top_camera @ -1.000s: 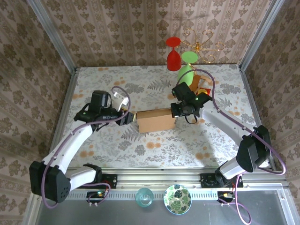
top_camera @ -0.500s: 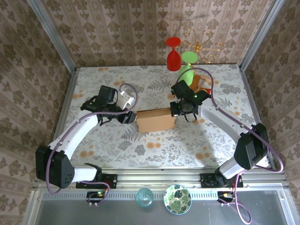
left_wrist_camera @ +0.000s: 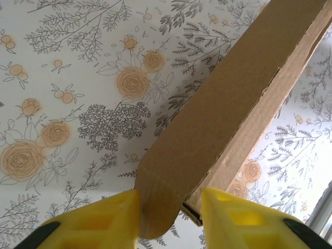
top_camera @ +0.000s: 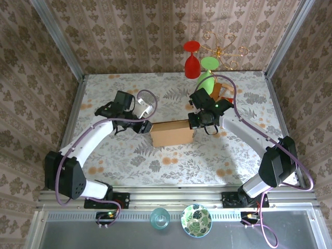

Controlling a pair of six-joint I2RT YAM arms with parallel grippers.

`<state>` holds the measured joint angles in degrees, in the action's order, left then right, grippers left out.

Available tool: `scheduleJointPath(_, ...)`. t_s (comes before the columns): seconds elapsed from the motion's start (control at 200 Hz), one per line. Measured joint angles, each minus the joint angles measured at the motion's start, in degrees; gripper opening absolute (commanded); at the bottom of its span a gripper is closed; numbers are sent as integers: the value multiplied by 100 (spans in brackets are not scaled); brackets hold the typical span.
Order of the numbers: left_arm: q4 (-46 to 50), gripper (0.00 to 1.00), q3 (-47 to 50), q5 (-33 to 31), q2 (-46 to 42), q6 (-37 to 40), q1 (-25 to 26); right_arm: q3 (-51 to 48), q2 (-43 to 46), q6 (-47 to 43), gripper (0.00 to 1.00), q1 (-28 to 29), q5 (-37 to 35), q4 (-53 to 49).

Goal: Fold the paper box

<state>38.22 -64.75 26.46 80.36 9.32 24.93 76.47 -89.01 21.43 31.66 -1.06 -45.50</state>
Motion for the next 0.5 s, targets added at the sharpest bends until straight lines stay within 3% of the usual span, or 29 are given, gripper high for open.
scheduleJointPath(0.13,63,21,-57,-37,59,50,55,11,0,-2,0,-15,4,-15)
scheduleJointPath(0.5,337,15,-258,-90,144,31,55,238,-101,-2,0,-46,63,-291)
